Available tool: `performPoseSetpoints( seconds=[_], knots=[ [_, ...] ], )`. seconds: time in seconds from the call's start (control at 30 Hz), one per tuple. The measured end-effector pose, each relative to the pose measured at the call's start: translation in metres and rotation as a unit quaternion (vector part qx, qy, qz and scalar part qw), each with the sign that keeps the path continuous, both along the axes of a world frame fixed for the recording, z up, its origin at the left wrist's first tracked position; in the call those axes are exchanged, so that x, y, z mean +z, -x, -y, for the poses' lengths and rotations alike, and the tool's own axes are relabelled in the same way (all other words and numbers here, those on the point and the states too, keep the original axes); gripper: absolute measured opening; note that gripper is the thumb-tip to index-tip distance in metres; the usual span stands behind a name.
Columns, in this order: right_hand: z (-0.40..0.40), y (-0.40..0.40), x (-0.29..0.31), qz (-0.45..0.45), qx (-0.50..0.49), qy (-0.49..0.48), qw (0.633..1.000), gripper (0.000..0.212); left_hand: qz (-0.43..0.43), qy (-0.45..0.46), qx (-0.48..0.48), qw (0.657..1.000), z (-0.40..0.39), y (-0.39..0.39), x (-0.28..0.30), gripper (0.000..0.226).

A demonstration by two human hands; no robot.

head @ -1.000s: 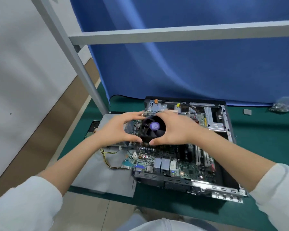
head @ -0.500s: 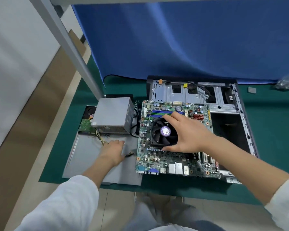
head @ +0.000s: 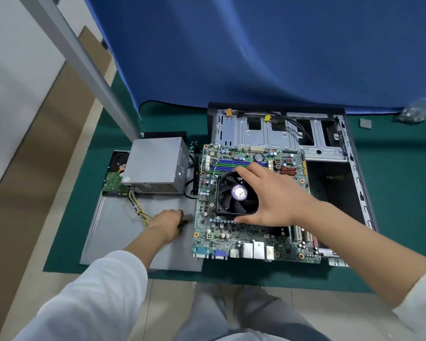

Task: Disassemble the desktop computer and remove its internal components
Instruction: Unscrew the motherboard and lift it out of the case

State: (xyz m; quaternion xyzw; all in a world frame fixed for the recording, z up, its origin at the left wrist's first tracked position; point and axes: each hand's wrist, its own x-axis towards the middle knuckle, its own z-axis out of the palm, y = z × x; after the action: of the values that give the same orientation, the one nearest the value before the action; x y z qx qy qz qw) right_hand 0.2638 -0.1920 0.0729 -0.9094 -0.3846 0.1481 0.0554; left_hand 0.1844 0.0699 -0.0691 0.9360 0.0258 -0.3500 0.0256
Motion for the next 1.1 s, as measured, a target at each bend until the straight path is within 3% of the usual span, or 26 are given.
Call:
performPoseSetpoints(
  seconds=[0.23,0.4,0.57,0.77,1.1],
  knots=[
    [0.002,-0.001,0.000,-0.009,-0.005,-0.007,1.000,0.112,0.075,-0.139,-0.035,0.987,-0.008,0.014,0.037,0.034],
    [0.001,0.001,0.004,0.003,0.002,-0.004,1.000,0.111,0.096,0.024,0.091,0.991,-0.026,0.019,0.081,0.020],
    [-0.011,0.008,0.017,0.031,0.013,0.001,0.999,0.109,0.131,0.094,0.141,0.977,-0.051,-0.001,0.125,0.014],
    [-0.049,0.022,0.032,0.064,0.103,0.020,0.992,0.110,0.181,0.068,0.119,0.974,-0.064,-0.040,0.161,0.033],
    [-0.134,0.059,0.020,0.041,0.211,0.041,0.976,0.098,0.187,0.064,0.109,0.974,-0.060,-0.054,0.168,0.021]
  ],
)
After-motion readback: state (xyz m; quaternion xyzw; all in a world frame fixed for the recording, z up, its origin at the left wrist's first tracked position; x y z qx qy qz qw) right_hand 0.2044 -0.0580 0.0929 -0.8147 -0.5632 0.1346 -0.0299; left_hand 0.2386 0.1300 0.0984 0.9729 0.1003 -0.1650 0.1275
